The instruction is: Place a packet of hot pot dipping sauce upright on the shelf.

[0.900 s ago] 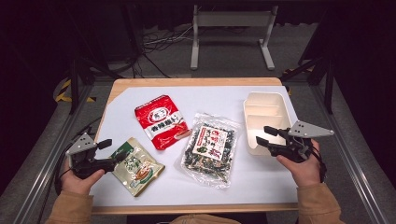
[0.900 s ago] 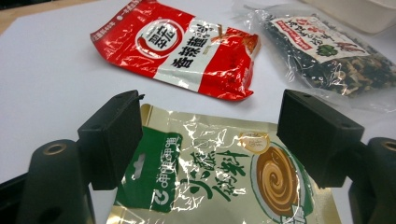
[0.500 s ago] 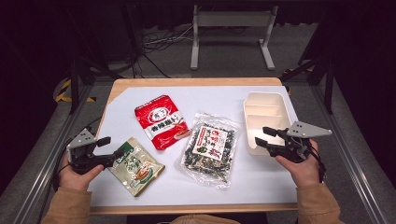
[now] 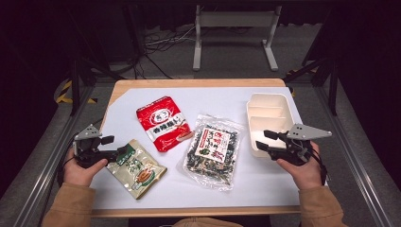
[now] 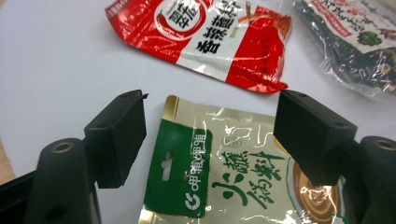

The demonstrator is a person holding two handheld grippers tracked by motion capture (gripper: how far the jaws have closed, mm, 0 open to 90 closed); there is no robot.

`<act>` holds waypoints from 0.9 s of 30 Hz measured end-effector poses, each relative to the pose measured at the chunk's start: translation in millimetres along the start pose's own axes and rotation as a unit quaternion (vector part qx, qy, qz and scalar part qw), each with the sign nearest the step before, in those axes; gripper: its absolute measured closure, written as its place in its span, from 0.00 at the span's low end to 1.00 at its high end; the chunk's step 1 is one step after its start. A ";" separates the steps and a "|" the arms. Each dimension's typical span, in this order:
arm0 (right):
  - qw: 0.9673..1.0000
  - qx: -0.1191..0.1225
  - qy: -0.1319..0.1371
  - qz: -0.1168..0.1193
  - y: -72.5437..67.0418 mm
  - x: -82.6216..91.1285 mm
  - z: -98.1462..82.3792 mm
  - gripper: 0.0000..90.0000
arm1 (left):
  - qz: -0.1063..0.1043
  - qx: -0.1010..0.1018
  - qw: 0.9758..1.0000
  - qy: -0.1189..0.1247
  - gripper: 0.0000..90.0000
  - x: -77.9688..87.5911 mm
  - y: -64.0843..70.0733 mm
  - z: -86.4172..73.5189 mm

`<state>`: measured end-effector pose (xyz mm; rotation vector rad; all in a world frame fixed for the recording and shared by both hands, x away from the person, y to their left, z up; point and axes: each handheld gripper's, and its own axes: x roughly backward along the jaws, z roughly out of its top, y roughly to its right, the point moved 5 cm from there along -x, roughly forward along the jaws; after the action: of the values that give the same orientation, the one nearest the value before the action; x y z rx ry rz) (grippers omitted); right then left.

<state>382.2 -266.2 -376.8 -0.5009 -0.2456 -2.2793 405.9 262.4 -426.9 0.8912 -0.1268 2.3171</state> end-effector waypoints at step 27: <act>1.000 0.001 -0.017 0.007 -3.0 -6.7 -6.1 0.51 | -0.030 0.034 0.996 -0.078 0.35 -44.2 -24.5 -23.2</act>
<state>382.5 -261.8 -385.3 -0.5398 -0.2614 -2.2589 432.3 265.1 -475.8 1.0943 -0.0866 2.2056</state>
